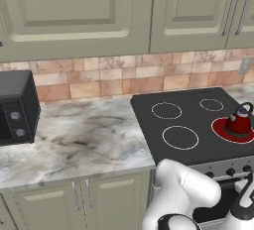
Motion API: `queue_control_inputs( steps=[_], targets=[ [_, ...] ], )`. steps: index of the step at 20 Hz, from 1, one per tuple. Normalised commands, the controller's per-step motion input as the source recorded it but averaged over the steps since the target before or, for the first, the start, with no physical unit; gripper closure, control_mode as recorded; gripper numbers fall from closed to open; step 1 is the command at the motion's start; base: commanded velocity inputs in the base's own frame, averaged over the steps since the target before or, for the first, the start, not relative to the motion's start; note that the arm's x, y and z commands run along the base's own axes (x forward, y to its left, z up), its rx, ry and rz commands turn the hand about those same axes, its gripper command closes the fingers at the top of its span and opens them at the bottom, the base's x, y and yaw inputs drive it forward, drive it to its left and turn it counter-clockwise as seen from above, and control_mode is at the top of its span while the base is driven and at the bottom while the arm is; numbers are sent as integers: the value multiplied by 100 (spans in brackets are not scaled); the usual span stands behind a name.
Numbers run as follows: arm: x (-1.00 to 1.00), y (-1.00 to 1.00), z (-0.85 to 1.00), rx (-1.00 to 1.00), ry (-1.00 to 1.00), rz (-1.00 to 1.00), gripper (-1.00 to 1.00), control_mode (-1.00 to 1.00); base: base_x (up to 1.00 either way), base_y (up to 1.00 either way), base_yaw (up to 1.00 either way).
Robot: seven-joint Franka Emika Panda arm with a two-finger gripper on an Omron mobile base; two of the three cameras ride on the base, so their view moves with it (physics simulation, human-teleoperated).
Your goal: The kettle is done boiling. Turn off the stove, then wait for 300 timesteps before moving the kettle to the dining table.
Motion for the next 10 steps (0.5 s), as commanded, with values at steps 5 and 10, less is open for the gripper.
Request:
queue_control_inputs(
  steps=[5,10],
  targets=[
    [25,0,-13,-1,0,0,-100,-100,0,0,0],
    [26,0,-22,-2,0,0,-100,-100,0,0,0]
  ],
)
